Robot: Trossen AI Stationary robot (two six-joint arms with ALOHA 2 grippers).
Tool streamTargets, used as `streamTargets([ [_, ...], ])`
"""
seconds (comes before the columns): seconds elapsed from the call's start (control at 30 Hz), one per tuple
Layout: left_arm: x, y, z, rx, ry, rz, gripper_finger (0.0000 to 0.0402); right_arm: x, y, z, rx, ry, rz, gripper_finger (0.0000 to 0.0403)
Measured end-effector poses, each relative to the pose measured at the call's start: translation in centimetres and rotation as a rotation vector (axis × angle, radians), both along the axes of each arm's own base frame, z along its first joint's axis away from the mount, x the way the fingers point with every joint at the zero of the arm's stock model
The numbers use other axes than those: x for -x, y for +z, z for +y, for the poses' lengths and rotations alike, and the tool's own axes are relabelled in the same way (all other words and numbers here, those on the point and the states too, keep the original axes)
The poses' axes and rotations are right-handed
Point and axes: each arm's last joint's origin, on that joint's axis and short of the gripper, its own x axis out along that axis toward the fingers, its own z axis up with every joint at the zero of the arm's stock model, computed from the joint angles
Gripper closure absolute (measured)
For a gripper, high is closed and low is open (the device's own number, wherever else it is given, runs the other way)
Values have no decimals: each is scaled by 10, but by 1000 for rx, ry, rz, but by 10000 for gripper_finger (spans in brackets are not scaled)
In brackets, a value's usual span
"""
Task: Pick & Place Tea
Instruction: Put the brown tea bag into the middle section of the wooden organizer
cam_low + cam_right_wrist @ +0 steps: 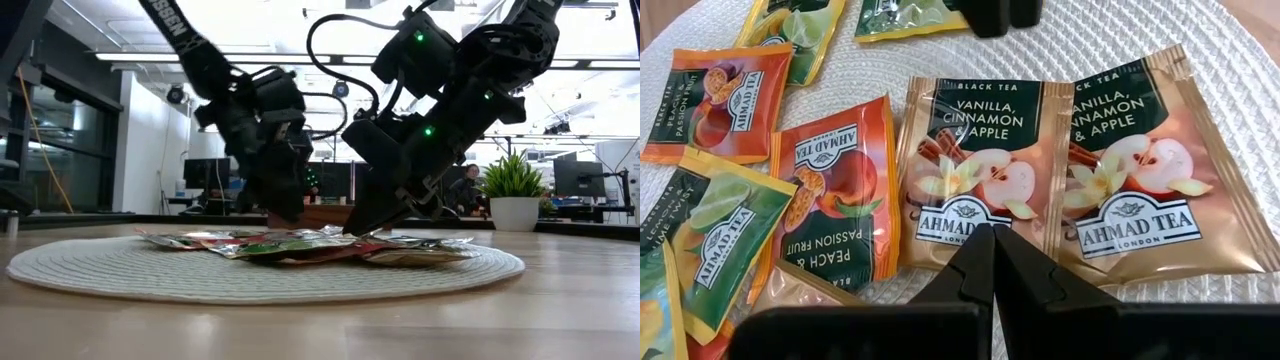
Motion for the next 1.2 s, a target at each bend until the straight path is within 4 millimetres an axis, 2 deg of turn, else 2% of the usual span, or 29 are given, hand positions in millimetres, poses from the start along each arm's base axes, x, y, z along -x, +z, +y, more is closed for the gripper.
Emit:
streamTargets([
  [0.13, -8, 13, 2, -39, -20, 6, 300, 0, 0, 0, 0, 0, 0, 403],
  [0.33, -13, 8, -4, -72, -41, 45, 300, 0, 0, 0, -1, 3, -2, 403],
  [0.43, -14, -1, -10, -70, -62, 78, 297, 0, 0, 0, 0, 6, -4, 403],
  [0.63, -17, 2, -20, -102, -84, 62, 247, 0, 0, 0, -1, 8, -5, 403],
  [0.87, -17, 1, -20, -103, -76, 68, 183, 0, 0, 0, 0, 10, -5, 403],
  [1.2, -22, -6, -32, -43, -115, 78, 175, -1, 1, 0, 6, 19, -16, 403],
])
